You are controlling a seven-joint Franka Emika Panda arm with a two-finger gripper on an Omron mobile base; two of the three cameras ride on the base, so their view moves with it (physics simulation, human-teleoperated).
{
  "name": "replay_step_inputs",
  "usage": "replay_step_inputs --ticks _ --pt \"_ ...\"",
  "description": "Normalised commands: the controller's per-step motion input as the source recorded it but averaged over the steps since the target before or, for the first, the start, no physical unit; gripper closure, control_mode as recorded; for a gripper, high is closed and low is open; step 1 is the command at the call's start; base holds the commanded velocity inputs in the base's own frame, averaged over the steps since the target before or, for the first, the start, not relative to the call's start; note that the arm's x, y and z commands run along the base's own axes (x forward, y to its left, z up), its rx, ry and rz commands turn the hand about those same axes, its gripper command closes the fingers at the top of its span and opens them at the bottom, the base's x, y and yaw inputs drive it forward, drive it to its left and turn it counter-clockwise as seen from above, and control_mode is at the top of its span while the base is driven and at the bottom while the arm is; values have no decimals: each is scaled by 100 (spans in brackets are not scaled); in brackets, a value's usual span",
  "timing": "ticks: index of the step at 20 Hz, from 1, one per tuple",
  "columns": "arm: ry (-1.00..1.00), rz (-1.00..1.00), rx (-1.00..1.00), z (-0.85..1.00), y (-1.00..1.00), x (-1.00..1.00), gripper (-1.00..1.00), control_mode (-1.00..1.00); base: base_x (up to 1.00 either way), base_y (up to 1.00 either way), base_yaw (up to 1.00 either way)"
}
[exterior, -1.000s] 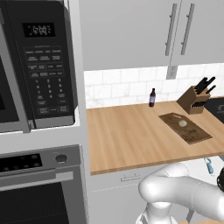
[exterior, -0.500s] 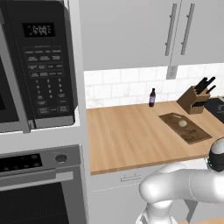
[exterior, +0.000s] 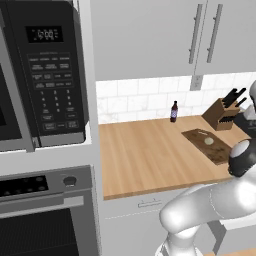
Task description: Place the appropriate cutting tool for cutting the garlic skin on the cutting board.
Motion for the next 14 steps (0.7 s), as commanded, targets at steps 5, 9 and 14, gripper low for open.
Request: replay_step_inputs --ticks 5,9,14 --pt "-3 0 0 -40 14 3 100 -100 0 0 0" --pt "-6 0 0 -52 38 27 100 -100 0 0 0" --pt "-2 0 0 -28 33 29 100 -100 0 0 0"
